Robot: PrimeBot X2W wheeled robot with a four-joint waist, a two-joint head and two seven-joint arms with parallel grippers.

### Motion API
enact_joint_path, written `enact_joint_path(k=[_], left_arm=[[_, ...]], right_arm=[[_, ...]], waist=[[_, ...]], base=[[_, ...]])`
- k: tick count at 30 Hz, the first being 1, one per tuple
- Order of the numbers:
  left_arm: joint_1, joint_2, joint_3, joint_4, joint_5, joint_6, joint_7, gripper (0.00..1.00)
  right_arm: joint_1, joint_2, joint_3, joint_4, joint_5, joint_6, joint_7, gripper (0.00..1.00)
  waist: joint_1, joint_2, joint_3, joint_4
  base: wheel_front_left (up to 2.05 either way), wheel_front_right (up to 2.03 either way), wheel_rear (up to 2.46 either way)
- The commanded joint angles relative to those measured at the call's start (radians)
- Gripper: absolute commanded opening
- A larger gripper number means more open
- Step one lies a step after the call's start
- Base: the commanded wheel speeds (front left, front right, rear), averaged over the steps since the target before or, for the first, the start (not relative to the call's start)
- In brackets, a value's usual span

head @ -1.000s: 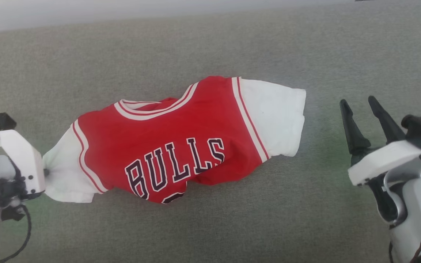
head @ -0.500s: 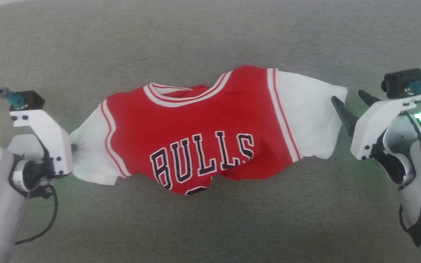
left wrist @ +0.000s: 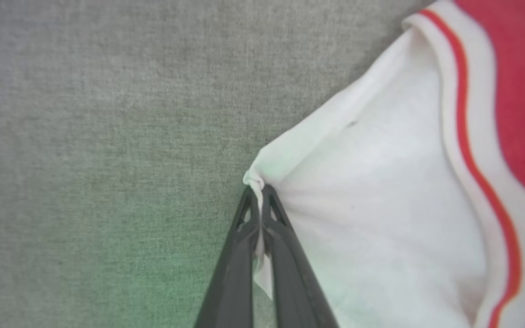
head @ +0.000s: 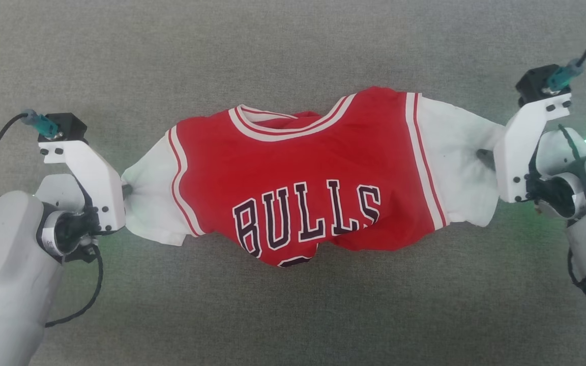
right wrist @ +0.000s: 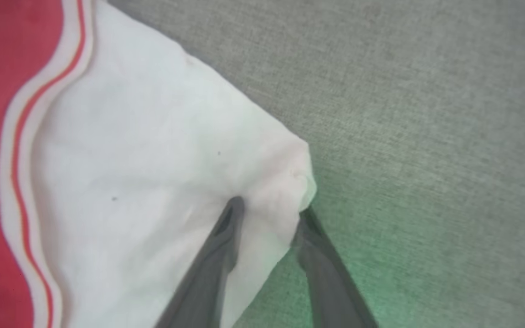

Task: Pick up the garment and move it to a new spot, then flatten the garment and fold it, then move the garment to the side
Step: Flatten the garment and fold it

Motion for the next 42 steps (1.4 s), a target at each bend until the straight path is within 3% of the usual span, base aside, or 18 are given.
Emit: enact_joint_path(k=[1, 9, 24, 32, 42], left_arm=[[0.009, -0.041, -0.019, 0.014, -0.001, -0.008, -0.006, 0.00], [-0.076, 0.004, 0.000, 0.011, 0.006, 0.000, 0.012, 0.00], [-0.243, 0.100, 0.004, -0.160, 0.076, 0.029, 0.044, 0.00], [-0.321, 0.117, 0.014, -0.183, 0.095, 0.043, 0.031, 0.00], [-0.372, 0.117, 0.016, -0.178, 0.101, 0.048, 0.030, 0.00]], right_arm=[[0.060, 0.015, 0.021, 0.039, 0.006, 0.003, 0.030, 0.00], [-0.008, -0.013, -0.005, -0.048, 0.070, 0.002, 0.016, 0.00], [-0.148, -0.060, 0.013, -0.178, 0.151, 0.002, -0.076, 0.00], [-0.270, -0.050, 0.079, -0.157, 0.164, 0.002, -0.163, 0.00], [-0.355, -0.040, 0.134, -0.095, 0.212, 0.001, -0.184, 0.00]], waist=[[0.0000, -0.0001, -0.002, -0.001], [0.0000, -0.0001, -0.050, -0.017], [0.0000, -0.0001, -0.233, -0.093], [0.0000, -0.0001, -0.323, -0.135], [0.0000, -0.0001, -0.373, -0.162]], base=[[0.00, 0.00, 0.00], [0.00, 0.00, 0.00], [0.00, 0.00, 0.00], [0.00, 0.00, 0.00], [0.00, 0.00, 0.00]])
